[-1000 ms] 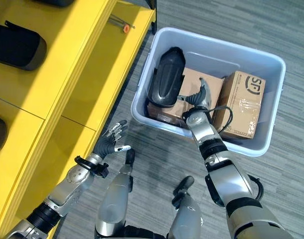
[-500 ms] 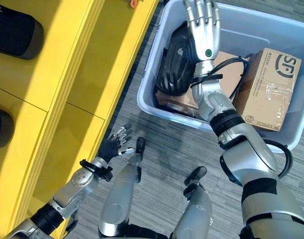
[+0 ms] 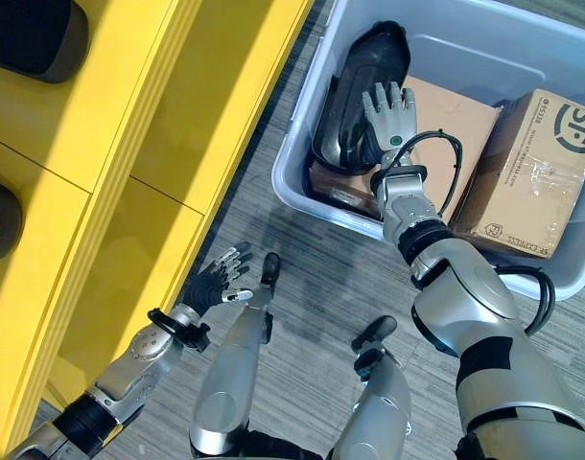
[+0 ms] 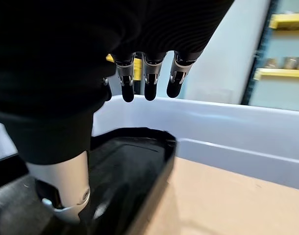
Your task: Move parts from the plastic box to the shelf.
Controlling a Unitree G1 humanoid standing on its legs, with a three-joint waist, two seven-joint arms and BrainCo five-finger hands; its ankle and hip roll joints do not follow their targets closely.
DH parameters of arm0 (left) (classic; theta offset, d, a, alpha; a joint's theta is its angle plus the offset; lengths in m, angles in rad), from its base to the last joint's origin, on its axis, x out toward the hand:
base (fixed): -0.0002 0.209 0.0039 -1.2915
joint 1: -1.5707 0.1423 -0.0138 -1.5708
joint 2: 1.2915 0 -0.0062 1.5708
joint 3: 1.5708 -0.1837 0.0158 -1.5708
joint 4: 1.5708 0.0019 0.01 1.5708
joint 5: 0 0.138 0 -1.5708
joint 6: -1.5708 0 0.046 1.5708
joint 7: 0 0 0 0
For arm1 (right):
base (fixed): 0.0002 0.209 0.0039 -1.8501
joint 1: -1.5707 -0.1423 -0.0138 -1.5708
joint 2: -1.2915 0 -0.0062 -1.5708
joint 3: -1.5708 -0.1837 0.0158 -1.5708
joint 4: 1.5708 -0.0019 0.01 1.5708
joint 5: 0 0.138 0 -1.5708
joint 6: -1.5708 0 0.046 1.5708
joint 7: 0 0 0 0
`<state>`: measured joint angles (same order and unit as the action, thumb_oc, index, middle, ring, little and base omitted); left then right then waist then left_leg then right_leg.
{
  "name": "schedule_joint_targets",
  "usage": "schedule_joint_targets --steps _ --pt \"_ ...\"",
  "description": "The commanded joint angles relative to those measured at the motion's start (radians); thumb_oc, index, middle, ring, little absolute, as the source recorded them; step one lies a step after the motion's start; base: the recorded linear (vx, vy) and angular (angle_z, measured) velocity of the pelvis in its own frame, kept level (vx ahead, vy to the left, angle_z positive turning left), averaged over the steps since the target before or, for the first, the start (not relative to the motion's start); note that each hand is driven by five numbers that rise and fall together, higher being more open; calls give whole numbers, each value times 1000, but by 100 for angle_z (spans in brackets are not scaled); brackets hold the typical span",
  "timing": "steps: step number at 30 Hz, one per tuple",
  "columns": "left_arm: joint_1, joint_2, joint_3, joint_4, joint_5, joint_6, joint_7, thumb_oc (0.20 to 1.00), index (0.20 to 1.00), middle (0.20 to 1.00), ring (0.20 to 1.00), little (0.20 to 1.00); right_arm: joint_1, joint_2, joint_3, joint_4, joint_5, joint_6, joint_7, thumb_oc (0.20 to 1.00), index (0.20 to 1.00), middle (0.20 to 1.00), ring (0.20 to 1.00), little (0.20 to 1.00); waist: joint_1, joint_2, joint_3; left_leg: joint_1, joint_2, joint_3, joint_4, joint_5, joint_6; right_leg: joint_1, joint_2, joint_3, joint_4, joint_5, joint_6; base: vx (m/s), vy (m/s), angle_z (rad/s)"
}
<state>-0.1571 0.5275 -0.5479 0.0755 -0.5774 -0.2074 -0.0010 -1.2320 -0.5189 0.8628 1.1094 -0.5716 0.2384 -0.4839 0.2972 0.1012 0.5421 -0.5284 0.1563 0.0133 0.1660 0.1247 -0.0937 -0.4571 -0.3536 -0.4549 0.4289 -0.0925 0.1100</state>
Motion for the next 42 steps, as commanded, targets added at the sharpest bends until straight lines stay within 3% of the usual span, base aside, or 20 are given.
schedule_joint_targets --steps 1,5,10,17,23,28,30,33,34,36,38,39,42 --pt "16 32 -3 -83 -1 -11 0 1000 1000 1000 1000 1000 -100 -33 54 2 45 50 119 1000 1000 1000 1000 1000 30 -14 -22 -48 -46 -13 61 -100 27 -16 59 75 12 -23 30 -7 -5 3" --pt "20 37 10 -102 5 11 -7 1000 1000 1000 1000 1000 -108 -36 78 45 81 108 252 1000 1000 1000 1000 1000 39 -10 -22 -63 -48 -17 64 -98 28 -29 56 69 26 -25 28 -5 -18 6" --pt "32 46 23 -127 9 34 -27 1000 1000 1000 1000 1000 -125 -33 73 96 45 121 377 1000 1000 1000 1000 1000 51 -6 -22 -63 -50 -21 64 -96 27 -26 55 60 31 -26 26 -4 -25 6" --pt "42 54 22 -148 5 56 -34 1000 1000 1000 1000 1000 -148 -49 121 141 -69 133 409 1000 1000 1000 1000 1000 61 -2 -22 -65 -53 -24 62 -93 30 -22 53 55 32 -25 29 0 0 0" --pt "54 64 27 -154 14 47 -41 1000 1000 1000 1000 1000 -144 -54 124 168 -111 244 511 1000 1000 1000 1000 1000 63 -3 -22 -61 -53 -19 54 -92 30 -14 57 50 15 -18 32 0 0 0" --pt "60 57 31 -159 28 48 -54 1000 1000 1000 1000 1000 -114 -30 69 215 -41 368 515 1000 1000 1000 1000 1000 65 -3 -22 -46 -53 -13 43 -94 32 4 59 46 -6 -13 34 -4 -6 1" --pt "61 47 30 -167 37 60 -56 1000 1000 1000 1000 1000 -89 -22 24 242 31 398 454 1000 1000 1000 1000 1000 62 1 -22 -31 -51 -9 37 -94 32 15 58 46 -13 -11 34 0 0 0" --pt "56 36 23 -166 42 60 -42 1000 1000 1000 1000 1000 -70 -14 -36 260 136 385 321 1000 1000 1000 1000 1000 56 9 -22 -17 -50 0 32 -95 32 23 55 48 -20 -9 36 -15 11 -3" --pt "49 28 17 -161 44 43 -20 1000 1000 1000 1000 1000 -57 -12 -71 254 196 320 183 1000 1000 1000 1000 1000 49 14 -22 -12 -50 5 31 -96 32 25 54 52 -22 -7 36 -28 21 -6" --pt "42 21 10 -159 52 27 7 1000 1000 1000 1000 1000 -55 -8 -93 236 205 260 90 1000 1000 1000 1000 1000 45 17 -22 -7 -50 7 30 -97 33 28 53 54 -25 -8 36 -22 15 -6" --pt "31 16 10 -159 51 4 41 1000 1000 1000 1000 1000 -60 -7 -114 199 261 180 26 1000 1000 1000 1000 1000 39 21 -22 -2 -51 11 32 -100 32 29 48 57 -25 -7 37 -12 10 -2" --pt "23 14 16 -158 42 -6 66 1000 1000 1000 1000 1000 -58 -7 -127 162 247 87 -5 1000 1000 1000 1000 1000 34 23 -22 7 -52 16 29 -100 30 36 45 59 -29 -7 38 -17 18 -4" --pt "17 7 23 -147 47 -15 69 1000 1000 1000 1000 1000 -55 -13 -122 121 228 20 -28 1000 1000 1000 1000 1000 27 23 -22 15 -52 21 29 -102 29 38 43 64 -29 -8 39 -6 15 -5"
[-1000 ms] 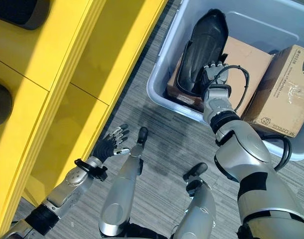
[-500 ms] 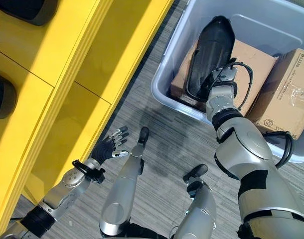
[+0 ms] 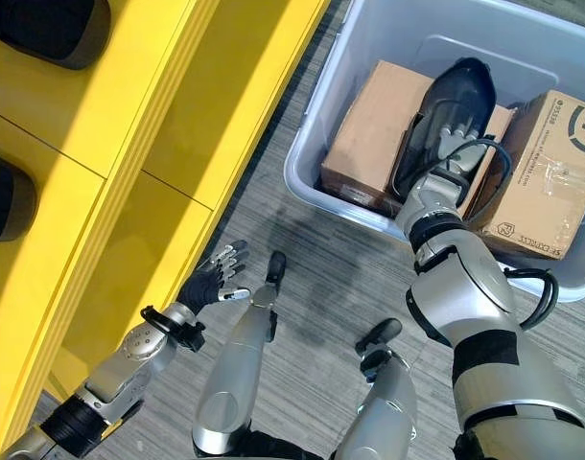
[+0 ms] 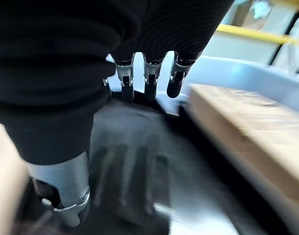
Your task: Move parts from the plastic box to the shelf.
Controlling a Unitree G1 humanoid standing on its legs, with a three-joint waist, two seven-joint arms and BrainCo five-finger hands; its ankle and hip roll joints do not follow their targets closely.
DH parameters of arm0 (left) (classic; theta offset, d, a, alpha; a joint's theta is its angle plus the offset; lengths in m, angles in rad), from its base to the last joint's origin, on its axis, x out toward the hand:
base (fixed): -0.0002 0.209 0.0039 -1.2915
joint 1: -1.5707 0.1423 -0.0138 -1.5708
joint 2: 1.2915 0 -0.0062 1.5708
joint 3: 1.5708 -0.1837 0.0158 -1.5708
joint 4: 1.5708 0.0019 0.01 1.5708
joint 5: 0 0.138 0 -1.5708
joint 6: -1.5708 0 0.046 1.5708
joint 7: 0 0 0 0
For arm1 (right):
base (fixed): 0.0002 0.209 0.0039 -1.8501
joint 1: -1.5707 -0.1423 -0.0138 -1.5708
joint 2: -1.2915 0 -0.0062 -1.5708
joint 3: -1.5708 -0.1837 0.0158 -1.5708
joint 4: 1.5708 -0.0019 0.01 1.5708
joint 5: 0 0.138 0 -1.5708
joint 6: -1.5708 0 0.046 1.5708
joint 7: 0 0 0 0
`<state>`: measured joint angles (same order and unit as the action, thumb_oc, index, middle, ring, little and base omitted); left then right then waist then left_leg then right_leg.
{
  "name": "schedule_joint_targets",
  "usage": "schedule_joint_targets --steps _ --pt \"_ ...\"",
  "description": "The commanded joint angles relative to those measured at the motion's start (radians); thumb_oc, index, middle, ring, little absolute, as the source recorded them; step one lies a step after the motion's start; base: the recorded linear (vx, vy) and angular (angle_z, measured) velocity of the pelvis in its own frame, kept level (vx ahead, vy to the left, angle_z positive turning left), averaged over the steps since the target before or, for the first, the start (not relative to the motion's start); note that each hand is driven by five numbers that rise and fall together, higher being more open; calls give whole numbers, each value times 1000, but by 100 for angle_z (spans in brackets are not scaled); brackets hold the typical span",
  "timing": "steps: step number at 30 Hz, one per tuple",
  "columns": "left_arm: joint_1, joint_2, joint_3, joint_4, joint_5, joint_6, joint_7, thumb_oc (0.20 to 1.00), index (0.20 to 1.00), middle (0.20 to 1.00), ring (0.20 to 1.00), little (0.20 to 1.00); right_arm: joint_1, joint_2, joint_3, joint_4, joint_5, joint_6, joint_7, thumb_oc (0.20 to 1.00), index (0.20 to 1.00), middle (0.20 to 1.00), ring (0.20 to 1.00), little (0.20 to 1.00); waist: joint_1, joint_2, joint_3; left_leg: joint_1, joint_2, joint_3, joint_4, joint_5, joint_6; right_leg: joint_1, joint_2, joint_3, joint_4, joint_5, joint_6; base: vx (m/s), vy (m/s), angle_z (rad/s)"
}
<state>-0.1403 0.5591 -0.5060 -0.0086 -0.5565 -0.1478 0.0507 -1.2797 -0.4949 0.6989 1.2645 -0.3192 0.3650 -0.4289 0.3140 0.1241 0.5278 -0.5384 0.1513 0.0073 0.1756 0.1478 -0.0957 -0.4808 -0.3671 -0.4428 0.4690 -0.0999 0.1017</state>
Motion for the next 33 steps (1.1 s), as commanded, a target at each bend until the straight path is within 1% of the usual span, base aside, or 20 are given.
schedule_joint_targets --steps 1,2,3,6,8,10,12,13,14,15,19,20,22,24,26,27,28,29,30,33 --pt "-5 -25 -20 -58 26 -79 20 1000 1000 1000 1000 1000 -8 -38 47 -54 -52 -139 -95 1000 1000 1000 1000 1000 6 0 -8 28 -47 30 21 -126 31 62 56 55 -68 -1 48 -7 24 -3" --pt "-8 -24 -15 -50 25 -96 21 1000 1000 1000 1000 1000 -9 -45 67 -97 -80 -200 -140 1000 1000 1000 1000 1000 -1 2 -8 37 -48 35 22 -128 31 65 56 63 -67 -3 46 -7 26 -3" --pt "-8 -23 -12 -47 25 -105 23 1000 1000 1000 1000 1000 -8 -47 73 -113 -75 -212 -152 1000 1000 1000 1000 1000 -3 2 -8 40 -48 36 22 -129 32 66 56 65 -67 -3 45 -5 25 -4" --pt "-6 -11 1 -49 23 -175 86 1000 1000 1000 1000 1000 -6 -60 83 -186 -123 -323 -242 1000 1000 1000 1000 1000 -12 3 -8 58 -47 42 23 -134 33 74 57 75 -67 -5 45 0 5 -5" --pt "-3 -8 24 -56 26 -224 144 1000 1000 1000 1000 1000 5 -61 83 -241 -149 -347 -301 1000 1000 1000 1000 1000 -14 1 -8 71 -48 42 23 -137 34 86 58 77 -71 -6 45 8 -40 -5" --pt "7 -9 77 -75 60 -286 222 1000 1000 1000 1000 1000 30 -51 68 -308 -157 -398 -412 1000 1000 1000 1000 1000 -13 -4 -8 95 -48 41 18 -140 33 111 60 77 -84 -6 44 15 -123 -6" --pt "17 -11 121 -92 87 -320 233 1000 1000 1000 1000 1000 53 -44 38 -372 -144 -427 -453 1000 1000 1000 1000 1000 -13 -9 -8 118 -46 42 11 -142 32 133 63 76 -96 -4 44 15 -143 -4" --pt "28 -11 159 -114 104 -334 219 1000 1000 1000 1000 1000 87 -49 -4 -432 -135 -462 -462 1000 1000 1000 1000 1000 -18 -15 -8 143 -45 42 6 -145 29 157 66 79 -107 -4 44 -43 -119 -5" --pt "30 -16 183 -136 116 -339 205 1000 1000 1000 1000 1000 113 -52 -29 -477 -125 -470 -465 1000 1000 1000 1000 1000 -22 -16 -8 142 -41 49 -1 -124 36 157 68 69 -123 18 33 -38 -90 -2" --pt "37 -18 195 -150 119 -341 194 1000 1000 1000 1000 1000 141 -55 -46 -511 -109 -481 -470 1000 1000 1000 1000 1000 -27 -18 -8 156 -40 51 -6 -123 34 168 69 72 -128 18 32 -48 -36 -4" --pt "67 -25 239 -211 137 -376 128 1000 1000 1000 1000 1000 332 -64 -154 -706 -59 -502 -447 1000 1000 1000 1000 1000 -75 -22 -8 233 -24 68 -33 -122 30 219 77 95 -153 23 29 17 -27 -6" --pt "73 -18 249 -244 185 -439 142 1000 1000 1000 1000 1000 453 -58 -196 -808 -42 -499 -436 1000 1000 1000 1000 1000 -110 -30 -8 274 -13 79 -47 -123 27 245 83 113 -167 25 27 37 -20 -22" --pt "81 -10 259 -286 220 -475 140 1000 1000 1000 1000 1000 574 -51 -231 -885 3 -484 -425 1000 1000 1000 1000 1000 -146 -36 -8 320 2 93 -65 -122 22 280 92 132 -187 26 23 53 -17 -24" --pt "80 -2 259 -317 246 -480 135 1000 1000 1000 1000 1000 687 -40 -261 -931 47 -484 -401 1000 1000 1000 1000 1000 -185 -44 -10 366 21 108 -91 -114 17 314 102 151 -214 34 22 60 -14 -36" --pt "83 4 251 -335 227 -505 119 1000 1000 1000 1000 1000 812 -41 -287 -983 95 -499 -307 1000 1000 1000 1000 1000 -226 -56 -26 398 41 127 -112 -109 9 334 111 170 -235 38 24 41 -24 -43" --pt "84 5 248 -337 215 -511 105 1000 1000 1000 1000 1000 827 -43 -290 -989 98 -492 -295 1000 1000 1000 1000 1000 -231 -57 -30 399 44 130 -114 -108 7 334 113 173 -238 39 25 30 -14 -45" --pt "44 -1 214 -321 237 -523 83 1000 1000 1000 1000 1000 912 -31 -277 -987 148 -469 -277 1000 1000 1000 1000 1000 -275 -70 -51 428 68 156 -129 -99 1 345 119 196 -247 42 24 40 -7 -48" --pt "29 -5 197 -314 248 -523 79 1000 1000 1000 1000 1000 927 -27 -276 -977 158 -472 -264 1000 1000 1000 1000 1000 -286 -72 -57 436 76 162 -135 -95 -2 347 123 203 -250 43 22 135 15 -57" --pt "-29 -28 129 -282 233 -478 90 1000 1000 1000 1000 1000 998 -23 -276 -973 146 -525 -206 1000 1000 1000 1000 1000 -338 -80 -83 469 99 190 -141 -87 -11 360 132 230 -258 49 21 121 23 -55" --pt "-80 -47 101 -256 253 -440 143 1000 1000 1000 1000 1000 1008 -32 -273 -995 150 -511 -163 1000 1000 1000 1000 1000 -374 -86 -95 484 111 210 -137 -88 -15 358 138 252 -260 53 20 81 18 -48"
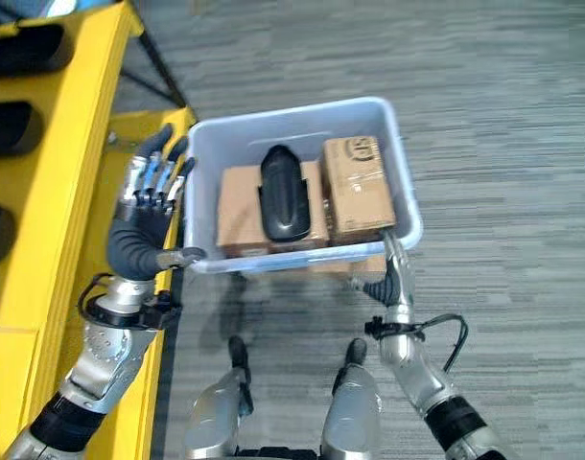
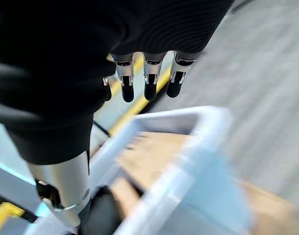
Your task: Move parts from the plastic box to the shelf.
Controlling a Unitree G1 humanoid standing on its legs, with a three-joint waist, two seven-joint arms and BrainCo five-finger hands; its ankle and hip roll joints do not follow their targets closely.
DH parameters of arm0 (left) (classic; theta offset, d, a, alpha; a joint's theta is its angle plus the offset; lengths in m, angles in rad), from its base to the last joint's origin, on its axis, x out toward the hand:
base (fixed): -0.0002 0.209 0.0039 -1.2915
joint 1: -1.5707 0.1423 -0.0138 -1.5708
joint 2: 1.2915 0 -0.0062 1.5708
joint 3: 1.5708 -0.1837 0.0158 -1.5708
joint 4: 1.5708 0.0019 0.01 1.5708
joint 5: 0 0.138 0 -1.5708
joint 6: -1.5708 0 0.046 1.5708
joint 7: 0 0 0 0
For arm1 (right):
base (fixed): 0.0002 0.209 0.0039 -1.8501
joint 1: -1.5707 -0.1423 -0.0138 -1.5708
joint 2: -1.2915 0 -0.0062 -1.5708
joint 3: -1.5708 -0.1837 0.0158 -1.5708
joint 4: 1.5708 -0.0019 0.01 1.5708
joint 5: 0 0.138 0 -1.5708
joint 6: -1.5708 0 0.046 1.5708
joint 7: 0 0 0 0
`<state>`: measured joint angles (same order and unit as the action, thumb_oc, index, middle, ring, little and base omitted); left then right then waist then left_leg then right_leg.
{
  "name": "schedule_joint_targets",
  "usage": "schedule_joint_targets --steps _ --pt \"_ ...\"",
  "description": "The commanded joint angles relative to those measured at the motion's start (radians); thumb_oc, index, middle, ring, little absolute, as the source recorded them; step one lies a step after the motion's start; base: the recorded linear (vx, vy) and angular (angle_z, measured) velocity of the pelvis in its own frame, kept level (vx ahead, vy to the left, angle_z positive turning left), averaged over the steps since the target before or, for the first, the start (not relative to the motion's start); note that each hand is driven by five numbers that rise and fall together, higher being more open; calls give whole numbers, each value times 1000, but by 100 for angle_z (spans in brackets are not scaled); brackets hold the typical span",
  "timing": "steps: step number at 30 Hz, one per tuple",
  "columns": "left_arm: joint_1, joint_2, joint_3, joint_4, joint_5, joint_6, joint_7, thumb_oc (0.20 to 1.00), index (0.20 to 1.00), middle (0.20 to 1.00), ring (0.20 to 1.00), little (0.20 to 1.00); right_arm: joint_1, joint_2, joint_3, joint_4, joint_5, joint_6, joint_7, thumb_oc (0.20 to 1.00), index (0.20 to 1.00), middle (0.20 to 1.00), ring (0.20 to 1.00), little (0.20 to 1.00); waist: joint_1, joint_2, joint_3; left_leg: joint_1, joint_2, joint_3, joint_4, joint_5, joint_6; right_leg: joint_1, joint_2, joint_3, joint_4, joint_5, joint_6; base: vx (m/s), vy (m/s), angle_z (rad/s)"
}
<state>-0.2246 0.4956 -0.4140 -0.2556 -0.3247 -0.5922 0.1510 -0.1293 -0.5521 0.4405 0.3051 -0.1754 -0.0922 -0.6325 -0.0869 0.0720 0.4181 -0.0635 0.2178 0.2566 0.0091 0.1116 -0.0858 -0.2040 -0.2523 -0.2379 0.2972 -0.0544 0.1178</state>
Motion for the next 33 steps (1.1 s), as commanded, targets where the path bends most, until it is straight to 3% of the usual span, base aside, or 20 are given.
schedule_joint_targets --steps 1,4,9,12,13,14,16,19,20,23,24,29,33 --pt "-19 5 -3 7 31 18 72 1000 1000 1000 1000 1000 -145 24 -11 -39 4 -53 53 1000 1000 1000 1000 1000 15 -36 12 15 49 -32 30 -54 -26 79 26 56 -89 8 3 57 12 -47" --pt "-104 -36 -25 62 146 25 230 1000 1000 1000 1000 1000 -158 19 8 -61 1 -30 134 1000 1000 1000 1000 1000 -26 -47 5 27 64 -4 36 -61 -35 63 44 90 -95 11 0 46 -3 -36" --pt "-190 -92 -10 143 186 133 383 1000 1000 1000 1000 1000 -166 16 32 -69 1 9 207 1000 1000 1000 1000 1000 -66 -67 13 21 86 13 41 -59 -48 24 78 135 -110 21 -8 0 -42 -30" --pt "-233 -127 18 227 260 204 555 1000 1000 1000 1000 1000 -162 17 27 -75 -2 35 232 1000 1000 1000 1000 1000 -88 -81 26 4 106 18 39 -39 -60 -12 98 156 -123 33 -10 -42 -70 -15" --pt "-253 -135 37 267 312 183 647 1000 1000 1000 1000 1000 -153 15 22 -79 -18 64 248 1000 1000 1000 1000 1000 -95 -87 30 -1 113 21 37 -32 -65 -25 106 160 -129 37 -10 -65 -117 -21" --pt "-270 -135 84 287 411 192 763 1000 1000 1000 1000 1000 -139 20 22 -58 -13 75 216 1000 1000 1000 1000 1000 -101 -98 35 -15 126 23 27 -17 -72 -50 120 168 -144 49 -13 -68 -132 -22" --pt "-297 -144 128 355 427 253 898 1000 1000 1000 1000 1000 -128 22 16 -48 -24 81 193 1000 1000 1000 1000 1000 -110 -112 47 -29 140 26 21 -3 -82 -75 132 174 -157 56 -12 -63 -109 -14" --pt "-334 -147 180 463 457 316 1026 1000 1000 1000 1000 1000 -122 26 12 -52 -24 77 170 1000 1000 1000 1000 1000 -114 -137 54 -55 156 34 23 1 -91 -109 144 178 -166 66 -10 -60 -123 -13" --pt "-357 -134 201 515 539 325 1129 1000 1000 1000 1000 1000 -116 28 13 -55 -16 76 166 1000 1000 1000 1000 1000 -116 -153 54 -62 165 39 22 4 -96 -115 149 176 -173 69 -11 -46 -200 -4" --pt "-413 -99 247 569 672 379 1270 1000 1000 1000 1000 1000 -98 43 39 -41 -16 59 108 1000 1000 1000 1000 1000 -114 -197 51 -80 194 44 15 9 -108 -128 165 158 -196 83 -10 -10 -259 14" --pt "-438 -91 254 592 690 399 1299 1000 1000 1000 1000 1000 -98 50 47 -30 -16 50 93 1000 1000 1000 1000 1000 -115 -207 52 -87 202 43 16 12 -112 -134 171 154 -196 84 -10 0 -232 -1" --pt "-526 -57 258 763 593 480 1236 1000 1000 1000 1000 1000 -104 63 63 0 11 43 68 1000 1000 1000 1000 1000 -120 -244 60 -124 231 44 34 5 -119 -163 186 137 -189 87 -9 23 -157 -9" --pt "-585 -35 247 910 564 530 1190 1000 1000 1000 1000 1000 -123 66 66 21 43 44 65 1000 1000 1000 1000 1000 -124 -255 66 -142 243 27 51 -16 -131 -172 197 135 -181 69 0 38 -80 4"
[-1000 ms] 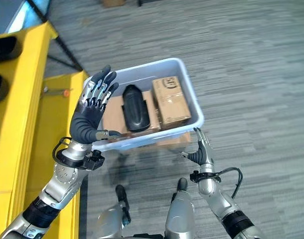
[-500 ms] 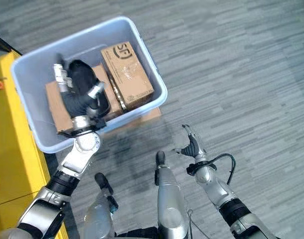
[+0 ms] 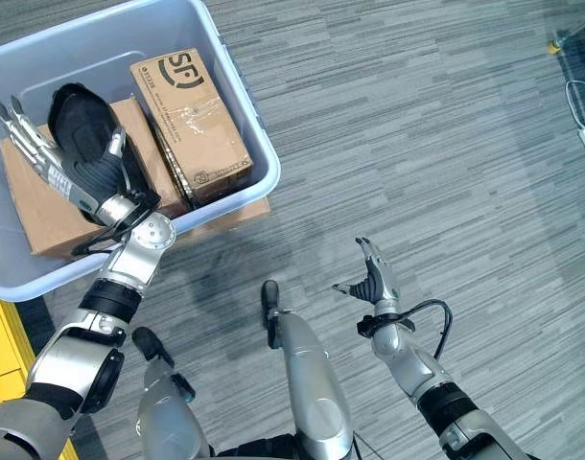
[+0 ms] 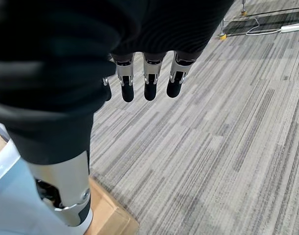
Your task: Move parts from the plastic box to the shelf.
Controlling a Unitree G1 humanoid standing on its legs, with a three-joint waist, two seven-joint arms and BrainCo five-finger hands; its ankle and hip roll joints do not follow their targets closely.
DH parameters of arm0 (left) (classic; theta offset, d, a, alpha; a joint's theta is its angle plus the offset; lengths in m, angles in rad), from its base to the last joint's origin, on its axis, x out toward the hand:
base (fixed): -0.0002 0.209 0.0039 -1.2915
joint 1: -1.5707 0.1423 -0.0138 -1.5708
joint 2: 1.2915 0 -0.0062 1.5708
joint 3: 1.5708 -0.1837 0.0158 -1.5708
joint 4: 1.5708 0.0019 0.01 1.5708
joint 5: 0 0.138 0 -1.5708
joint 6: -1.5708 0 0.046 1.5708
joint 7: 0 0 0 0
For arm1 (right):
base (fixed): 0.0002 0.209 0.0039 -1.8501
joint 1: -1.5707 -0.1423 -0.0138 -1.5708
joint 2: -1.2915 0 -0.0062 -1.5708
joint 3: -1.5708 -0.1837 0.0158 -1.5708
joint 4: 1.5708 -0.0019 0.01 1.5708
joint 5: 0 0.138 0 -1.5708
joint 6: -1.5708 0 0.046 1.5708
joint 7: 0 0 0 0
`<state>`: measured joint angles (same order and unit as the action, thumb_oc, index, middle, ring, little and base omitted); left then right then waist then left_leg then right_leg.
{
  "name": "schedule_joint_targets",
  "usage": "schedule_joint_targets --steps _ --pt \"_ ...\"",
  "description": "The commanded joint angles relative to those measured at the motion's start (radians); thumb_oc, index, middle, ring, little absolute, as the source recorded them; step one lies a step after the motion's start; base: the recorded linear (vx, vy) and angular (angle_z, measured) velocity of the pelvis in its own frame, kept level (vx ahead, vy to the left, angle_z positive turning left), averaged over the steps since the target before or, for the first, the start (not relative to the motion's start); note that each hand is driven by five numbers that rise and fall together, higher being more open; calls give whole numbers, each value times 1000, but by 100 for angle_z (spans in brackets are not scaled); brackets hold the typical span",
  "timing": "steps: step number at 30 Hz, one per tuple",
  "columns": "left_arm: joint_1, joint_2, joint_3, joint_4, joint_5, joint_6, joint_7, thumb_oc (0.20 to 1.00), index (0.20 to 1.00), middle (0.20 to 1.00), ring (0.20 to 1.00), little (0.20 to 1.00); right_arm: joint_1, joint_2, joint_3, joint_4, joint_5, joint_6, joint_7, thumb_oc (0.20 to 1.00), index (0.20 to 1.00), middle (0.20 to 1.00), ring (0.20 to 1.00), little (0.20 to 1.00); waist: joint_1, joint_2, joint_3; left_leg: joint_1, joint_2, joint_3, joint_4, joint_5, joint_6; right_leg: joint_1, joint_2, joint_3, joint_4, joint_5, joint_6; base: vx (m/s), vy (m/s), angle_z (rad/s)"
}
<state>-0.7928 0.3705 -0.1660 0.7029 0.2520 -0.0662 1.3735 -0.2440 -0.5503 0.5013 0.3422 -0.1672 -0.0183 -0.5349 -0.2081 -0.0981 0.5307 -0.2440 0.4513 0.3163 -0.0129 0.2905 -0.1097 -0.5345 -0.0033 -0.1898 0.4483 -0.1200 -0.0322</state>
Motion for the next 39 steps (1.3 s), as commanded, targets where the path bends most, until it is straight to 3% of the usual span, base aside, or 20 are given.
schedule_joint_targets --steps 1,3,5,8,9,10,11,14,17,21,27,29,33,39 --pt "-39 98 -11 -23 -50 27 -63 1000 1000 1000 1000 1000 -14 62 7 -14 47 -27 -28 1000 1000 1000 1000 1000 -5 -86 -44 32 12 -35 76 -191 -109 154 -50 86 -331 135 150 6 -42 17" --pt "-63 105 -18 13 -120 47 -66 1000 1000 1000 1000 1000 -18 58 6 -18 46 -19 -16 1000 1000 1000 1000 1000 -10 -91 -38 21 15 -37 84 -190 -111 147 -46 83 -329 134 148 11 -26 12" --pt "-81 100 9 51 -200 64 12 1000 1000 1000 1000 1000 -22 58 9 -20 50 -9 -18 1000 1000 1000 1000 1000 -13 -96 -31 13 15 -40 86 -191 -113 138 -44 79 -326 133 147 12 -35 2" --pt "-105 124 55 105 -128 90 241 1000 1000 1000 1000 1000 -26 65 27 5 59 -23 -33 1000 1000 1000 1000 1000 -9 -108 -26 -3 18 -53 97 -197 -118 131 -43 74 -320 129 146 21 -60 3" --pt "-108 138 63 113 -108 103 241 1000 1000 1000 1000 1000 -28 68 35 15 69 -28 -39 1000 1000 1000 1000 1000 -6 -110 -27 -6 19 -56 99 -199 -118 130 -44 72 -318 128 147 25 -73 9" --pt "-112 151 58 125 -98 125 204 1000 1000 1000 1000 1000 -33 72 44 26 84 -34 -46 1000 1000 1000 1000 1000 -1 -113 -27 -14 20 -62 102 -202 -118 125 -46 69 -315 128 149 26 -75 14" --pt "-124 162 36 150 -75 135 52 1000 1000 1000 1000 1000 -47 82 57 39 87 -37 -51 1000 1000 1000 1000 1000 4 -121 -25 -29 22 -71 111 -210 -116 118 -49 61 -309 127 150 17 -56 11" --pt "-136 164 10 161 -89 132 -35 1000 1000 1000 1000 1000 -52 83 61 41 98 -32 -44 1000 1000 1000 1000 1000 3 -123 -23 -38 21 -73 117 -220 -114 115 -51 60 -308 127 152 15 -3 9" --pt "-145 152 -15 183 -156 173 -104 1000 1000 1000 1000 1000 -59 83 51 34 100 -16 -24 1000 1000 1000 1000 1000 2 -123 -15 -47 16 -78 126 -225 -111 111 -52 60 -303 127 152 0 0 0" --pt "-139 151 -49 236 -66 184 -162 1000 1000 1000 1000 1000 -66 76 50 35 97 -11 -20 1000 1000 1000 1000 1000 -4 -132 -11 -64 19 -77 147 -233 -109 96 -56 57 -292 126 152 23 9 3" --pt "-177 167 -100 276 -77 144 -212 1000 1000 1000 1000 1000 -66 62 43 40 111 1 -19 1000 1000 1000 1000 1000 -21 -133 -11 -99 10 -81 180 -249 -103 62 -58 62 -274 121 150 30 28 -5" --pt "-180 160 -110 274 -65 156 -232 1000 1000 1000 1000 1000 -64 64 43 44 118 -9 -11 1000 1000 1000 1000 1000 -22 -133 -11 -107 8 -83 183 -248 -103 56 -59 63 -275 124 150 0 0 0" --pt "-180 166 -104 300 -88 226 -171 1000 1000 1000 1000 1000 -67 62 38 42 118 -9 -8 1000 1000 1000 1000 1000 -26 -136 -11 -128 3 -88 206 -259 -102 42 -60 64 -270 120 150 0 0 0" --pt "-200 185 -121 360 -69 212 -181 1000 1000 1000 1000 1000 -79 58 38 62 164 -9 -21 1000 1000 1000 1000 1000 -30 -146 -11 -147 4 -96 214 -260 -102 24 -60 61 -264 121 148 5 -10 -1"
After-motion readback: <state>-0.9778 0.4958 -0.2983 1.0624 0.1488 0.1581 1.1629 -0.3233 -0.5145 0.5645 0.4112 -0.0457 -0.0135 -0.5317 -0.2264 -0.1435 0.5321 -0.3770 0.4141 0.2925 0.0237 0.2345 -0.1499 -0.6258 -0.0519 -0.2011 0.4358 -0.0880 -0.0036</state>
